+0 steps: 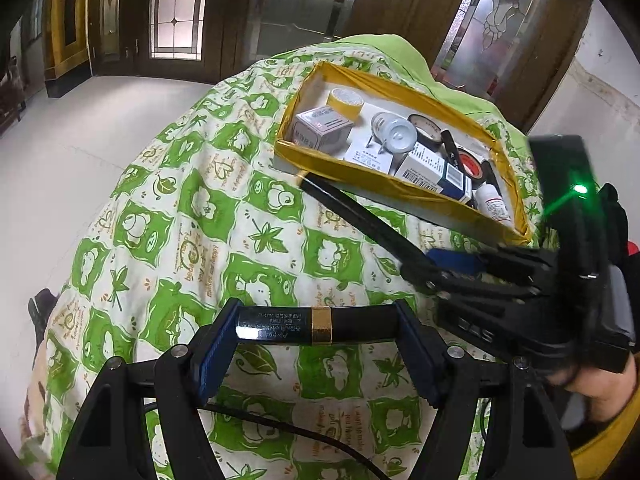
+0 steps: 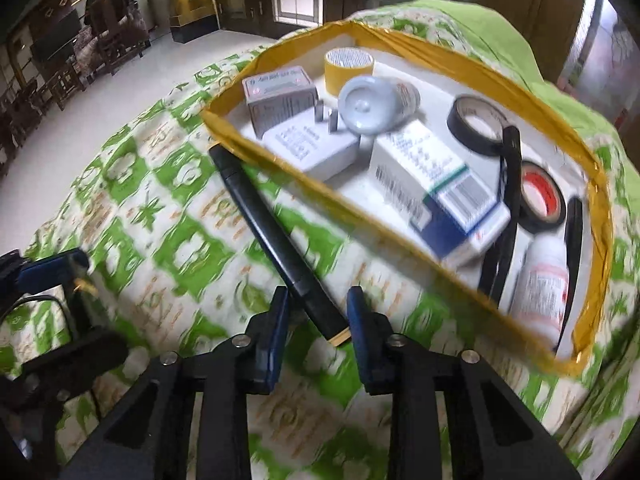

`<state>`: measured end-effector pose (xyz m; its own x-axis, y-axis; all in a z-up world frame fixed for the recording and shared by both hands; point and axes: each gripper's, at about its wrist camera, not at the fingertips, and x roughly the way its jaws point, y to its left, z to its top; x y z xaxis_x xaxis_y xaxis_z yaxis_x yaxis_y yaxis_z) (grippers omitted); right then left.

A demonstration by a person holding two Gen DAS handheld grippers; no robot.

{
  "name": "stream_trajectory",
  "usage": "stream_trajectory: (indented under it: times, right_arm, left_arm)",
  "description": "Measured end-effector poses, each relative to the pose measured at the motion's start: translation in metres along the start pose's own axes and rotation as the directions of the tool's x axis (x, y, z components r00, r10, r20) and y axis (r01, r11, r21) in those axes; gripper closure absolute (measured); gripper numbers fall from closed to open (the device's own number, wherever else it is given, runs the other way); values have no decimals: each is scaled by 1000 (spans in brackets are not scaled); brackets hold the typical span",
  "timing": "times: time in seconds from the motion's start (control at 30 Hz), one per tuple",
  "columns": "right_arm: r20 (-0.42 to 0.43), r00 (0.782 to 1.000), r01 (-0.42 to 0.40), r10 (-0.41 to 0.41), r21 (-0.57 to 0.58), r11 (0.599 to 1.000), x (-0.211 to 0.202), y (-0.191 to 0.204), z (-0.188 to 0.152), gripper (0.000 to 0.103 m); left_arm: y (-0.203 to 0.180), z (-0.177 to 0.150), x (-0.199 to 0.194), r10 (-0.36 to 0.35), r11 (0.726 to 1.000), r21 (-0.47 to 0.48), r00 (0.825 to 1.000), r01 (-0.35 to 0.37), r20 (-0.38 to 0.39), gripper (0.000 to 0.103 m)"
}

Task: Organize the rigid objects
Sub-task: 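Grasp the long black pen with the right gripper while the left holds the lipstick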

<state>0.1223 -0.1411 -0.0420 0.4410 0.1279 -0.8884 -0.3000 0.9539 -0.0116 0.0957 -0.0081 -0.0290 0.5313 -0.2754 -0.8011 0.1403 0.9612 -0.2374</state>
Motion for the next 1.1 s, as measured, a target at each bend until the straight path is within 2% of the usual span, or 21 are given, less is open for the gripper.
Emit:
stream_trajectory:
  times: [0.13, 0.37, 0.67, 0.9, 0.93, 1.1]
  right_arm:
    - [-65, 995, -73, 80, 103, 992, -12, -8, -22, 83]
    - [-142, 976, -130, 166, 235, 963, -32, -16, -73, 89]
    - [-130, 969, -169, 212, 281, 945, -48, -12, -116, 90]
    - [-84, 960, -224, 268, 351, 909, -46, -41, -109, 90]
    - [-81, 960, -225, 269, 351, 909, -40, -49, -97, 90]
    - [-64, 966, -214, 249, 334, 918, -35, -41, -87, 88]
  left_arm:
    - [3, 0, 3, 7, 1000, -14, 1000, -7, -15, 25]
    - [7, -2, 9, 16, 1000, -26, 999, -17, -43, 25]
    - [6, -2, 13, 26, 1000, -15, 998, -27, -61, 25]
    - [5, -3, 15, 34, 999, -8, 997, -34, -68, 25]
    - [4, -3, 15, 35, 999, -5, 997, -36, -69, 25]
    - [1, -3, 20, 52, 999, 15, 995, -51, -80, 25]
